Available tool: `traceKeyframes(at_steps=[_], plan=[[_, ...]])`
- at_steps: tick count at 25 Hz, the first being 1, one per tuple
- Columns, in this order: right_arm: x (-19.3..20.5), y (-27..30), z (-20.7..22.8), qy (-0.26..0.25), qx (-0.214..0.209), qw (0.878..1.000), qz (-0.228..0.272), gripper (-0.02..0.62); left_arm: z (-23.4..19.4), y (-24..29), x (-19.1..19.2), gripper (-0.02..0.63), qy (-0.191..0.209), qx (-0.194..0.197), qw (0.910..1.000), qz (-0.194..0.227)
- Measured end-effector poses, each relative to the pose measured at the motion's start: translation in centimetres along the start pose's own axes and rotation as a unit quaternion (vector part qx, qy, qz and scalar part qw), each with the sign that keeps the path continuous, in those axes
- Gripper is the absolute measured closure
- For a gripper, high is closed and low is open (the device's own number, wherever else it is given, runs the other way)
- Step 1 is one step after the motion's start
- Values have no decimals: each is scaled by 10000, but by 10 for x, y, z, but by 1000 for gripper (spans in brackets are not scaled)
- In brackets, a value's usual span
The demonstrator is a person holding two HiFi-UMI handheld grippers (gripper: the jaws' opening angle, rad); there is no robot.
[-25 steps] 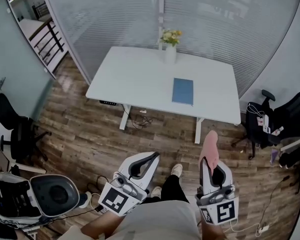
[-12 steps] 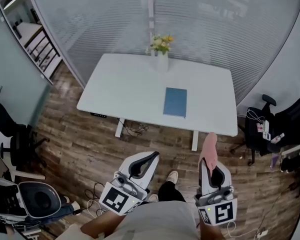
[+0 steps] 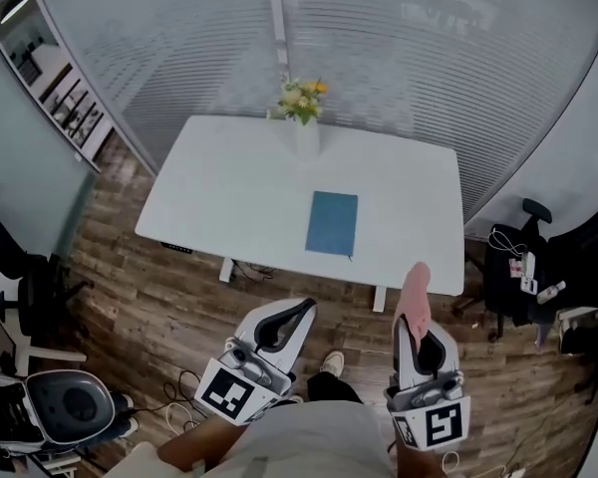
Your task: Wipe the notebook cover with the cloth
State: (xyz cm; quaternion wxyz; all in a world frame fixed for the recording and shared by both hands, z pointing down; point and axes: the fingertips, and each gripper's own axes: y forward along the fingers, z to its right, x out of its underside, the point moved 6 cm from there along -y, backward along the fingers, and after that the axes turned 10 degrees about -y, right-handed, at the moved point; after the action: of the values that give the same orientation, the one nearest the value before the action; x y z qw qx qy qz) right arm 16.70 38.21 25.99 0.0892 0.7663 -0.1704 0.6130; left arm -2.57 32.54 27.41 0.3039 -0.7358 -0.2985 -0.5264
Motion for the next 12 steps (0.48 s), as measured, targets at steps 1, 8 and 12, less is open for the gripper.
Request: traceKeyframes(at_steps=[1,8,12], plan=[[2,5,7,-2,-14,10000,-3,565,-3,9,0,604,-4,-8,10000,-2],[23,35,46,-5,-210,9998,-76,565,-19,59,7,604,9,-58,10000,11],[31,49,62,-30,-293,9995,-111,564,-28,75,10,604,51,-149,9999,-62]])
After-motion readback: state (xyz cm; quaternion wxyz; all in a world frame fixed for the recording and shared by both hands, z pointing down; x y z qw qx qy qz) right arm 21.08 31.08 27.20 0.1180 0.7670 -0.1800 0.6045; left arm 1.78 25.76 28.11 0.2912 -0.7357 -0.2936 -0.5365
